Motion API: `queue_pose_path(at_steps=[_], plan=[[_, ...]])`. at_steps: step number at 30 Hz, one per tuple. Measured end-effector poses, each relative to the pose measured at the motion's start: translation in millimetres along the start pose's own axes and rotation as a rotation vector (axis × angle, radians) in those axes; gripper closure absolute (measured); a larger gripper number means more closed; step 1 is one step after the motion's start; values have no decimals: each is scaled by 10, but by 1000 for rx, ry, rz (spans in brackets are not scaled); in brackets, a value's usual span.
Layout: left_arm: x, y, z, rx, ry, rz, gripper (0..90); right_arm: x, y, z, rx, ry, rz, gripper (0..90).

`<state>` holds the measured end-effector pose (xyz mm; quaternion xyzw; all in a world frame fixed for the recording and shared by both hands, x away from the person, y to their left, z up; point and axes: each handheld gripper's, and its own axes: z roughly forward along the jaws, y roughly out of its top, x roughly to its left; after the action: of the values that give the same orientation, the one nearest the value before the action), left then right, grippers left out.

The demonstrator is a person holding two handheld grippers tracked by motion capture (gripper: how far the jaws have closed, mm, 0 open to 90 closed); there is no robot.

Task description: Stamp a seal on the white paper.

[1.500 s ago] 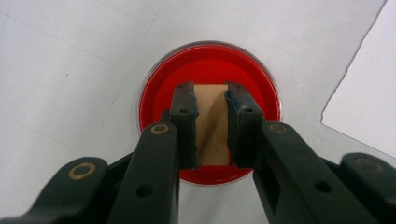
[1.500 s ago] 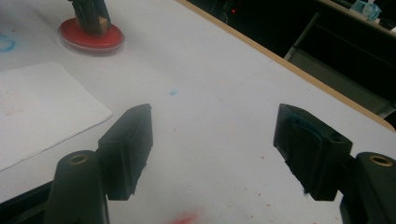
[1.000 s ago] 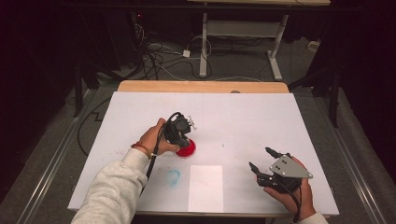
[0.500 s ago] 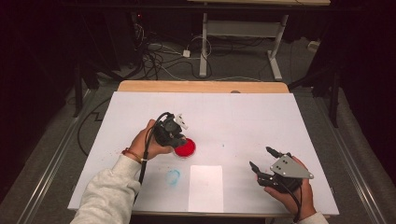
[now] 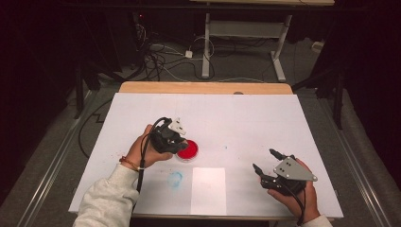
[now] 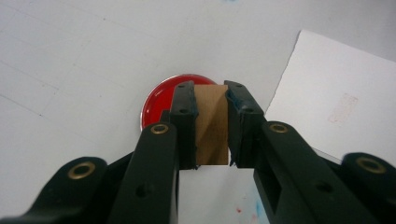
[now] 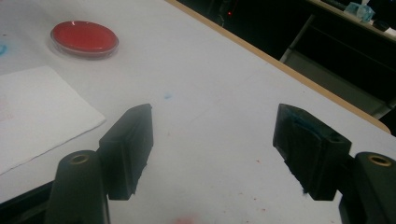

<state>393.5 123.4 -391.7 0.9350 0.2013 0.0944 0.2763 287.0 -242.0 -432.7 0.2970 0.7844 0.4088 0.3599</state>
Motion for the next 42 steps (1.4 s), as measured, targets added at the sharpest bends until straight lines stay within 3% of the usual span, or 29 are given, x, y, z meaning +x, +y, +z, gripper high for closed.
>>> queue_pose_path(at_steps=[6, 8, 10, 12, 21, 34, 42], plan=[[-46, -34, -3, -21, -2, 6, 737, 2, -2, 0, 1, 3, -1, 294], [-61, -47, 3, -26, -28, 10, 737, 9, -1, -2, 2, 2, -5, 294], [-78, -50, 6, -22, -15, 15, 737, 7, 1, -3, 1, 2, -6, 294], [-92, -49, -4, -33, -35, 19, 737, 6, -1, -1, 4, 4, -4, 294], [-341, 52, -47, -32, -52, 95, 737, 9, -1, -9, 5, 4, -7, 293], [-825, 150, 195, 48, -152, 232, 736, 25, 6, -8, 6, 7, -14, 294], [-992, 174, 371, 101, -185, 294, 736, 34, 5, -2, 7, 9, -12, 293]])
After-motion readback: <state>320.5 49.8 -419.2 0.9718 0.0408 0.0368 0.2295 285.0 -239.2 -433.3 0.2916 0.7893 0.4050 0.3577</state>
